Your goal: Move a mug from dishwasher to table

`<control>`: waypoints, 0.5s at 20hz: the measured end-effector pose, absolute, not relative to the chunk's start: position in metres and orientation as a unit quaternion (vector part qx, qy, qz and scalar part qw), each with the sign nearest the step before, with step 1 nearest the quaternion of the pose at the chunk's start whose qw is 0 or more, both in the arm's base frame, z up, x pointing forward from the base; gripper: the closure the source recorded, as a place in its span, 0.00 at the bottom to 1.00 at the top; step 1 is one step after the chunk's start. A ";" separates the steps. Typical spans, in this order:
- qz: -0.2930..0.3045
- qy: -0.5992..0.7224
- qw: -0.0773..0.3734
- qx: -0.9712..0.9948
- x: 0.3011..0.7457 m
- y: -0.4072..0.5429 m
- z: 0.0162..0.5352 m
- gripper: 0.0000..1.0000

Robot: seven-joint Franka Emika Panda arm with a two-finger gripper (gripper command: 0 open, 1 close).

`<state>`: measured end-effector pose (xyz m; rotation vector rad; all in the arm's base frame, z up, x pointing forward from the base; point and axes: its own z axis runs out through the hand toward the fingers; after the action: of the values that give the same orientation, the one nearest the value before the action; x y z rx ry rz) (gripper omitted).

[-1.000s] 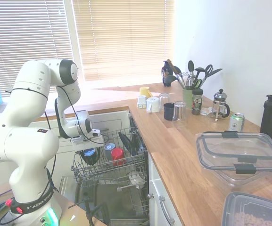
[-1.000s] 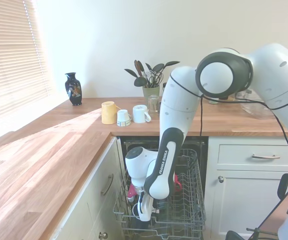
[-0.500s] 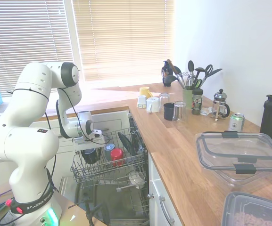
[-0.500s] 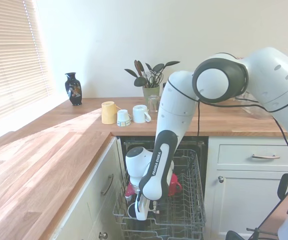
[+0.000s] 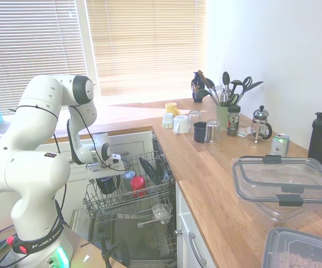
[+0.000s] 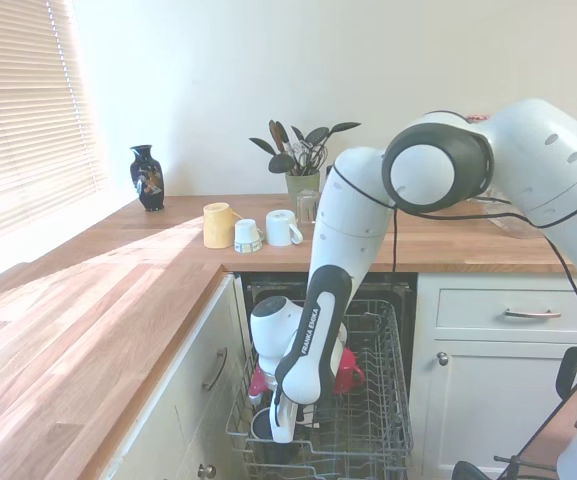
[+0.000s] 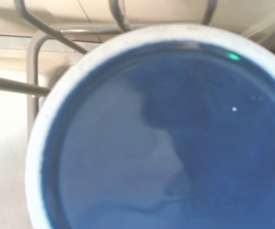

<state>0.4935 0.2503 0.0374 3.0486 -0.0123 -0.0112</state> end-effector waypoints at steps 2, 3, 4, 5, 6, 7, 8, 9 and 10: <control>-0.004 0.001 0.047 0.999 0.492 0.254 0.036 1.00; -0.004 0.003 0.046 0.999 0.491 0.255 0.036 1.00; -0.005 0.005 0.046 0.999 0.491 0.256 0.036 1.00; -0.006 0.006 0.046 0.999 0.491 0.257 0.036 1.00; -0.006 0.007 0.046 0.999 0.490 0.257 0.035 1.00; -0.007 0.007 0.046 0.999 0.490 0.257 0.035 1.00; -0.008 0.008 0.045 0.999 0.490 0.257 0.035 1.00; -0.009 0.008 0.046 0.999 0.490 0.256 0.035 1.00; -0.010 0.008 0.046 0.999 0.489 0.256 0.034 1.00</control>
<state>0.4894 0.2562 0.0343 3.0495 0.0245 -0.0308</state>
